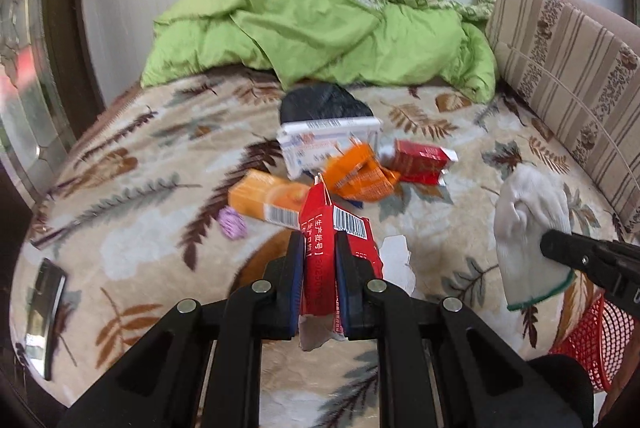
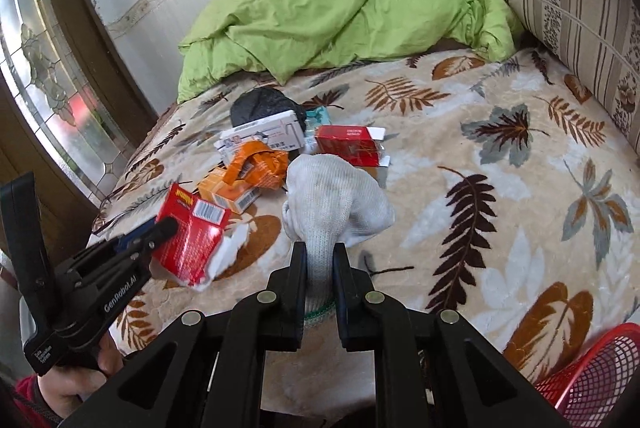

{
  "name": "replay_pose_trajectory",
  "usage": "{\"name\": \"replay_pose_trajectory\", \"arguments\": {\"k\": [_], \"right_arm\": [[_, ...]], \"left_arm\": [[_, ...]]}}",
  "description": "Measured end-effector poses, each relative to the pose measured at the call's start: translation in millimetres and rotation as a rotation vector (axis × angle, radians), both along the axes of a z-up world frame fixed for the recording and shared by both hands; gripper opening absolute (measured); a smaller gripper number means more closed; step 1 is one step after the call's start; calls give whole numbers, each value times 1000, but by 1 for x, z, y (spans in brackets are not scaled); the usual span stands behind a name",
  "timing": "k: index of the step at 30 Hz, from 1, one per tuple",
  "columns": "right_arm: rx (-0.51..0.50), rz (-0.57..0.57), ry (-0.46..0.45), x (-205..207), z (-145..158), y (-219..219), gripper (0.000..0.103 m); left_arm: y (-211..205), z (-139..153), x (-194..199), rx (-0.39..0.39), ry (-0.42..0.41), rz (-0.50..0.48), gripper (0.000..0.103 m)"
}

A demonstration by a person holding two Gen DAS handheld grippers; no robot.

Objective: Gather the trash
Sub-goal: 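Carry the red packet and white glove to the red basket and open both tools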

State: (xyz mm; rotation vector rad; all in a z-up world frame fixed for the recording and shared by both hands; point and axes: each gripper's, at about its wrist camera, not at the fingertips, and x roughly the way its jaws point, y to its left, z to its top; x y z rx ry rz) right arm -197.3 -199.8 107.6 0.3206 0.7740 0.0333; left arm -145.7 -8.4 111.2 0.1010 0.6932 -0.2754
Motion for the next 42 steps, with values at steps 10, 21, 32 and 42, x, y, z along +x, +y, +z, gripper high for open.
{"name": "replay_pose_trajectory", "arguments": {"k": [10, 21, 32, 42], "right_arm": [[-53, 47, -21, 2, 9, 26, 13], [-82, 108, -45, 11, 20, 54, 13], [-80, 118, -89, -3, 38, 61, 13], [-30, -48, -84, -60, 41, -8, 13]], "left_arm": [[31, 25, 0, 9, -94, 119, 14], [81, 56, -1, -2, -174, 268, 14], [81, 73, -19, -65, -156, 203, 14], [11, 75, -48, -152, -67, -78, 14]]}}
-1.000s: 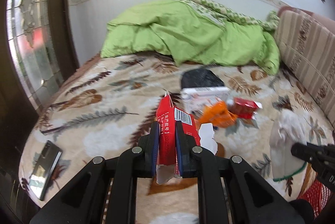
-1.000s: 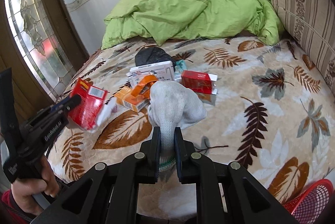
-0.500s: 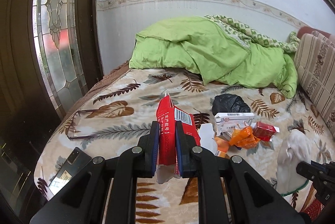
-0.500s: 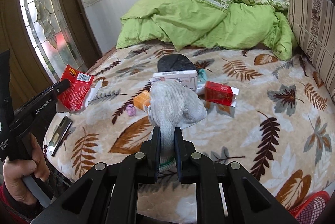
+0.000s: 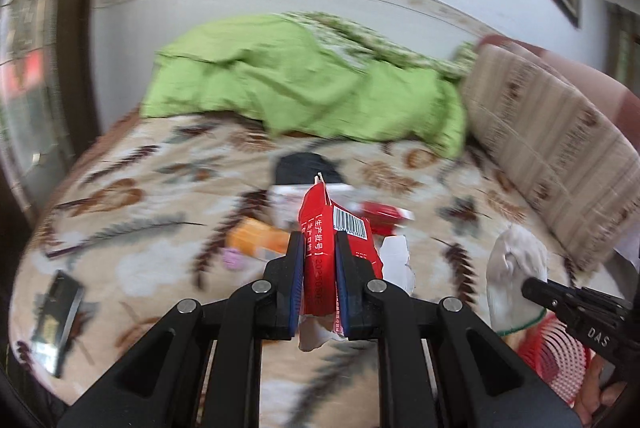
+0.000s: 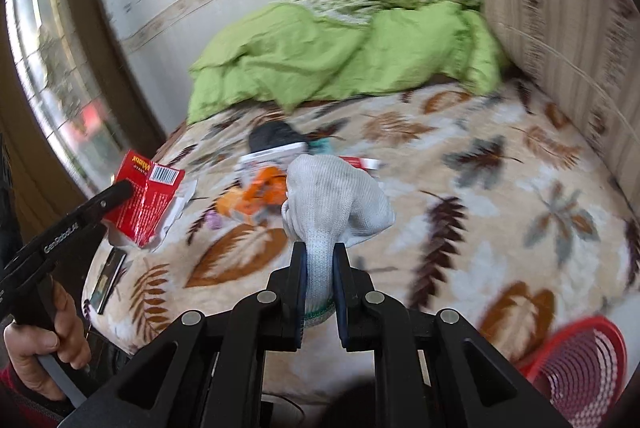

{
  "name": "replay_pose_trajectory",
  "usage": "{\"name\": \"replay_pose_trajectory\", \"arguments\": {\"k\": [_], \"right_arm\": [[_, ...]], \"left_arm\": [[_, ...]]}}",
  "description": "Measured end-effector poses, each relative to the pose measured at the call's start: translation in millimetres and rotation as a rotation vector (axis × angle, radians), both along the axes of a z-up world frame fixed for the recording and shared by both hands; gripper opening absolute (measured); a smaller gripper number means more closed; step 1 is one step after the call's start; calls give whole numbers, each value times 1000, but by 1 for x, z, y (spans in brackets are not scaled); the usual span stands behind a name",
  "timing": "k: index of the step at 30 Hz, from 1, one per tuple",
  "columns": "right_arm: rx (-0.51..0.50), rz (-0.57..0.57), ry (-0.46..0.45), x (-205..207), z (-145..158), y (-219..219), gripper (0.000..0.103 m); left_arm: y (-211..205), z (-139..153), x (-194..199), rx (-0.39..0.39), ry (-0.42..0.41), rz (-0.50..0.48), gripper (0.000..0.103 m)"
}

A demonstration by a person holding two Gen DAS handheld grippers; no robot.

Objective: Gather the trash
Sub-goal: 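Carry the red packet and white glove to the red basket and open both tools, then move both open tools back over the trash on the bed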

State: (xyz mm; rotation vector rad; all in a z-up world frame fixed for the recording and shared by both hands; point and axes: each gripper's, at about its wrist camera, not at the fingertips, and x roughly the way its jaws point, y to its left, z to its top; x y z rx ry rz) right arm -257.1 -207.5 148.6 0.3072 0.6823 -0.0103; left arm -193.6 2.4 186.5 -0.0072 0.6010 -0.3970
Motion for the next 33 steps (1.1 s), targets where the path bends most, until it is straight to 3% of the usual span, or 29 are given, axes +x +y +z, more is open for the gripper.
{"name": "replay_pose_trajectory", "arguments": {"k": [14, 20, 23, 25, 27, 29, 33], "right_arm": [[104, -406, 74, -153, -21, -137, 13], [133, -549, 131, -198, -41, -174, 13], [137, -580, 153, -207, -48, -184, 13], [130, -600, 164, -210, -51, -188, 14], [125, -609, 176, -210, -52, -191, 25], [110, -627, 167, -212, -50, -192, 42], [81, -629, 160, -208, -46, -192, 43]], "left_arm": [[-181, -34, -69, 30, 181, -561, 14], [-246, -60, -100, 83, 274, -728, 14], [-270, -71, -113, 118, 288, -779, 14], [-279, -74, -119, 129, 293, -796, 24], [-281, -75, -119, 128, 293, -800, 44], [-278, -73, -119, 112, 281, -797, 52], [-267, -66, -111, 103, 263, -767, 53]]}}
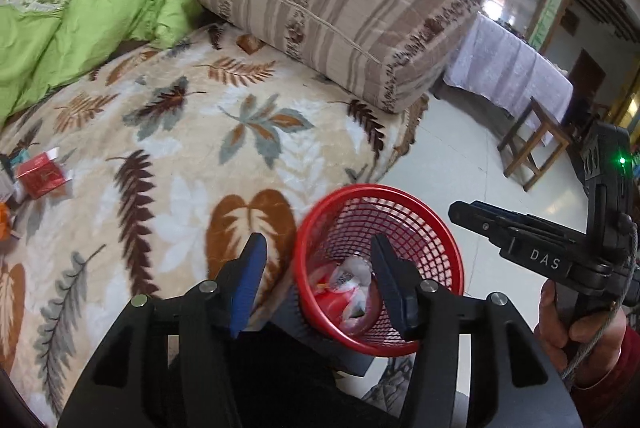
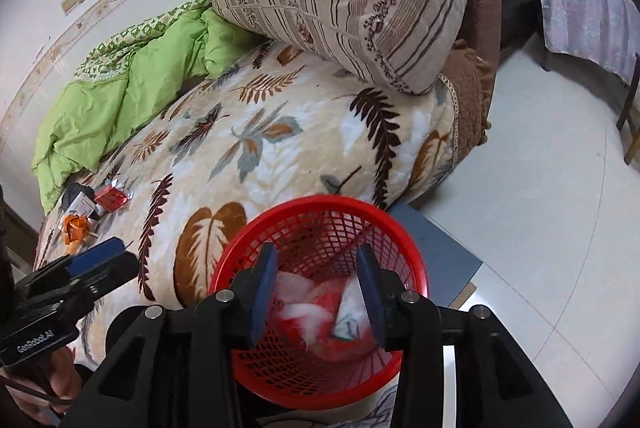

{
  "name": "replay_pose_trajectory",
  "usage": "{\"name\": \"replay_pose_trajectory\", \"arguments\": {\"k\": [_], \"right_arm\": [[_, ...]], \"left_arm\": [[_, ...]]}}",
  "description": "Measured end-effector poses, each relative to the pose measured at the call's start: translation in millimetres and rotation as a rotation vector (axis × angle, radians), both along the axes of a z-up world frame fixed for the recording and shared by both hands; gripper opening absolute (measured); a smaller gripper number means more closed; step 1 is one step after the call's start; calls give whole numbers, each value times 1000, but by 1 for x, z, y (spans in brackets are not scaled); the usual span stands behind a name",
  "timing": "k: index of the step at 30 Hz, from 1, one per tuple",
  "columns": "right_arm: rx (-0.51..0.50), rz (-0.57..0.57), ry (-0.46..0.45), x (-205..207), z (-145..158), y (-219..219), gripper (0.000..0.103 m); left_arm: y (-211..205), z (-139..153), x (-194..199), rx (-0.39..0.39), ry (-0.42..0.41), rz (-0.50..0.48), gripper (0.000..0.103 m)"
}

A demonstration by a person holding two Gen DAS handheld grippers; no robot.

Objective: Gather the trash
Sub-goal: 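Move both open tools back over the trash on the bed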

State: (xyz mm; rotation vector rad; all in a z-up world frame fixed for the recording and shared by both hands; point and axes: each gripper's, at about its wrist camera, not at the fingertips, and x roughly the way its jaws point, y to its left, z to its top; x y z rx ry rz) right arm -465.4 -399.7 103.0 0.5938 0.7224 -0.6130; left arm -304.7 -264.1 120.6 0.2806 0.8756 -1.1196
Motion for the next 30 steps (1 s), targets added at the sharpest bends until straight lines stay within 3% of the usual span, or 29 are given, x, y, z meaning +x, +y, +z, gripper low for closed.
{"name": "replay_pose_trajectory", "arguments": {"k": [6, 17, 24, 30], "right_arm": [[-12, 76, -22, 28, 7, 16, 43], [-59, 358, -41, 130, 11, 96, 43], [-45, 478, -45, 194, 1, 134, 43], [-102, 554, -8, 246, -19, 167, 43]], "left_arm": [[44, 4, 30, -23, 6, 140, 57], [149, 7, 83, -33, -16, 420, 60], [213, -1, 112, -47, 11, 580, 60], [255, -8, 136, -51, 24, 700, 60]]}}
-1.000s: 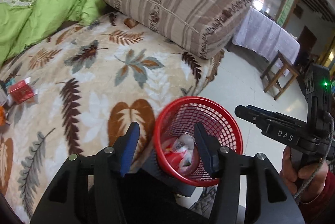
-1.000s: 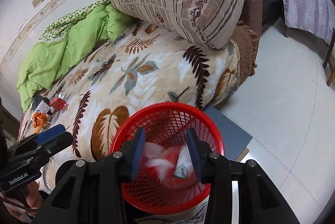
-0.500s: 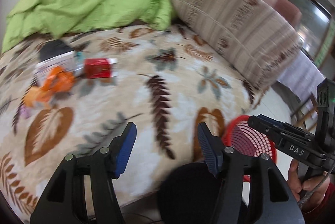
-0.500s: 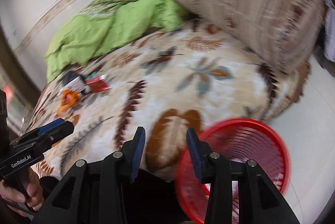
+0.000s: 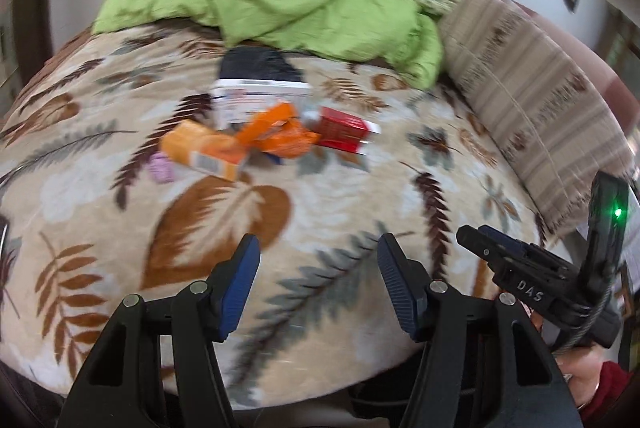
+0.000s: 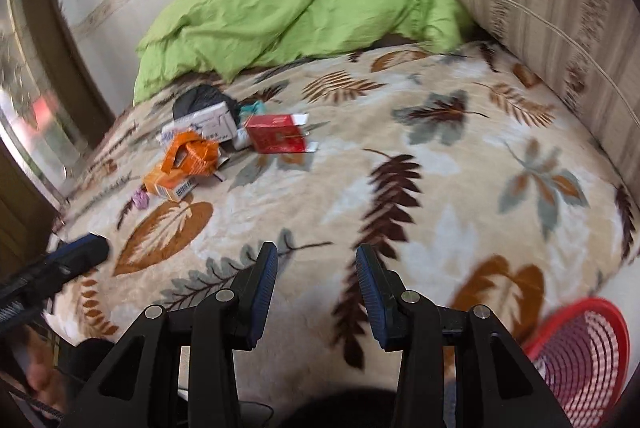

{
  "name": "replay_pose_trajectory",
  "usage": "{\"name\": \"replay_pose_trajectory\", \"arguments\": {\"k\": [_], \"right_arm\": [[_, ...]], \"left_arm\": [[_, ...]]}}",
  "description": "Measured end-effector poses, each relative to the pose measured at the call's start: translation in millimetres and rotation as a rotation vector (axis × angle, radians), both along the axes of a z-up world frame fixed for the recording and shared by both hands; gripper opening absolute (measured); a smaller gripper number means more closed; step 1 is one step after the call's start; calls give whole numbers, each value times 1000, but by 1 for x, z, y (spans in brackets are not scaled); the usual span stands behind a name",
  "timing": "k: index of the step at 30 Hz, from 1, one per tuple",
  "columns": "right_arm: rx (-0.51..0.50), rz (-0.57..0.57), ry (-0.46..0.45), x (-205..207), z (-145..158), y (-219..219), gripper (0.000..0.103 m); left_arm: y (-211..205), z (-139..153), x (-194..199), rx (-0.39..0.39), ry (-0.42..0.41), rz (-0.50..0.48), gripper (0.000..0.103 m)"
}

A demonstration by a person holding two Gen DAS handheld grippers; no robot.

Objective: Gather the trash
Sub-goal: 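Move both open tools back over the trash on the bed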

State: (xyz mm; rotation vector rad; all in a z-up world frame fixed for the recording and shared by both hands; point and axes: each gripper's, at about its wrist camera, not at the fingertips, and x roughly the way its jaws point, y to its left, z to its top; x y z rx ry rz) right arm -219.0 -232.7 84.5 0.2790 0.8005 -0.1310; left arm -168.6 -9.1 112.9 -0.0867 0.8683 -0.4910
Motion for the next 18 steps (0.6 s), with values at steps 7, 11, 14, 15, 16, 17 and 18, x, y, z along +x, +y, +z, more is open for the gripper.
{"name": "replay_pose_trajectory", "arguments": {"k": [7, 11, 14, 15, 16, 17, 18], "right_arm": [[33, -5, 39, 16, -16, -2, 43], [-2, -10, 43, 15, -17, 1, 43], [-22, -2, 25, 12, -14, 3, 43], [-20, -3, 23, 11, -14, 3, 43], [-15, -8, 22, 11, -14, 2, 43], [-10, -10, 22, 12, -14, 1, 43], [-2, -17, 24, 12, -15, -1, 43]], "left_arm": [[31, -7, 20, -3, 24, 83, 60], [45, -13, 33, -17, 45, 133, 60], [55, -16, 40, -22, 59, 165, 60], [58, -17, 42, -21, 61, 172, 60], [61, -19, 44, -17, 63, 182, 60], [65, -20, 47, -13, 66, 194, 60], [69, -23, 50, -10, 73, 207, 60]]}}
